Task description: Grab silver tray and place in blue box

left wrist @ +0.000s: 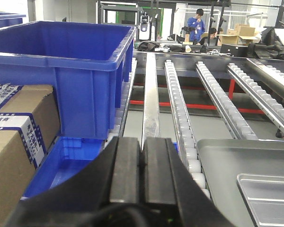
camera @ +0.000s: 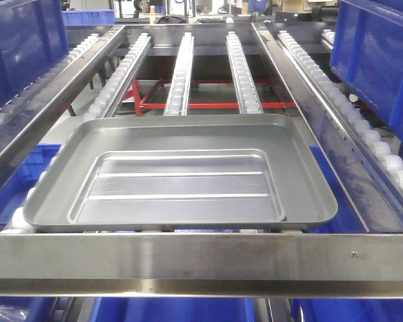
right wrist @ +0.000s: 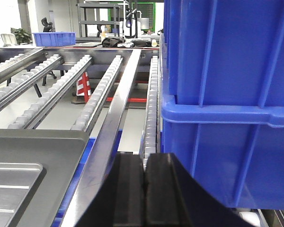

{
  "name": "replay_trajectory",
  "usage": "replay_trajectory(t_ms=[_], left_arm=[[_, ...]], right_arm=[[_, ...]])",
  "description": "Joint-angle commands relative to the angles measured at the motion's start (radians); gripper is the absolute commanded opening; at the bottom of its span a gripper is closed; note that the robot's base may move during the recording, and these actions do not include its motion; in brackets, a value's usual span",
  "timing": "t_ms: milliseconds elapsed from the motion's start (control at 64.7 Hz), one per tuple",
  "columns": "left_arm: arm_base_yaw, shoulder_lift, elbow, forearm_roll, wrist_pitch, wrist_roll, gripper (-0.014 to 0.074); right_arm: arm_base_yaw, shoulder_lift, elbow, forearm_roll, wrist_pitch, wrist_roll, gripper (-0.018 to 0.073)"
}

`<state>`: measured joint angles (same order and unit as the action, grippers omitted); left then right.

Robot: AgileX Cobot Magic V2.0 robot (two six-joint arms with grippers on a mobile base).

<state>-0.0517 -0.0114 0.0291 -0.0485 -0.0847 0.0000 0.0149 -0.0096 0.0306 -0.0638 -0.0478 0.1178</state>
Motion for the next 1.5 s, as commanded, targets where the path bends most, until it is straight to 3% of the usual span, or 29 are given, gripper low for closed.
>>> replay_trajectory(t_ms=[0,62,124,201,386,494,572,664,772,880,1004,1050,1189,1236,1359,1483], left_arm=[[0.005,-0.016,-0.017,-0.003,-0.131,0.000,-0.0104],[0.005,-0.016,-0.072,0.007,-0.120,-0.007,-0.0104],[0.005,-0.006,-0.160,0.042,-0.030,-0.007,-0.0104],[0.005,0.033,-0.284,0.034,0.127,-0.007,-0.0104],[0.005,0.262,-0.582,-0.089,0.636,-0.007,-0.0104],[0.005,0.427,-0.655,-0.106,0.793,-0.007,-0.0104],[0.005,0.526,-0.660,-0.123,0.802,-0.007,-0.0104],[0.005,0.630,-0.660,-0.185,0.802,-0.007,-0.0104],[0.005,0.735,-0.660,-0.193,0.730,-0.007,-0.0104],[0.002,0.853,-0.667,-0.243,0.710,-0.007,-0.0104],[-0.117,0.943,-0.725,-0.231,0.744,-0.013,-0.0097],[-0.181,0.972,-0.748,-0.182,0.738,-0.074,-0.0097],[-0.361,1.090,-0.806,0.144,0.742,-0.483,-0.0097],[-0.394,1.124,-0.821,0.188,0.730,-0.550,-0.0097],[-0.450,1.254,-0.878,0.155,0.707,-0.567,-0.0097],[-0.462,1.400,-0.964,0.151,0.701,-0.567,-0.0097]], right_arm=[[0.003,-0.021,-0.018,0.001,-0.077,-0.007,0.0049],[0.008,-0.018,-0.076,0.001,0.015,-0.007,0.0049],[0.009,-0.004,-0.157,0.001,0.153,-0.007,0.0049],[0.009,0.044,-0.260,0.001,0.288,-0.007,0.0049],[0.009,0.294,-0.500,0.001,0.544,-0.015,0.0049],[0.009,0.486,-0.617,0.001,0.750,-0.015,0.0049],[0.009,0.611,-0.659,0.001,0.821,-0.014,0.0049],[0.009,0.732,-0.660,0.001,0.826,-0.014,0.0049],[0.009,0.828,-0.663,0.005,0.795,-0.005,0.0049],[0.011,0.917,-0.682,0.075,0.807,0.004,0.0050],[0.069,1.003,-0.713,0.113,0.790,0.033,0.0059],[0.108,1.030,-0.732,0.094,0.787,0.076,0.0060],[0.262,1.135,-0.806,-0.077,0.761,0.341,0.0060],[0.302,1.173,-0.836,-0.123,0.760,0.404,0.0060],[0.398,1.318,-0.933,-0.107,0.753,0.432,0.0060],[0.446,1.471,-1.047,-0.086,0.750,0.429,0.0060]])
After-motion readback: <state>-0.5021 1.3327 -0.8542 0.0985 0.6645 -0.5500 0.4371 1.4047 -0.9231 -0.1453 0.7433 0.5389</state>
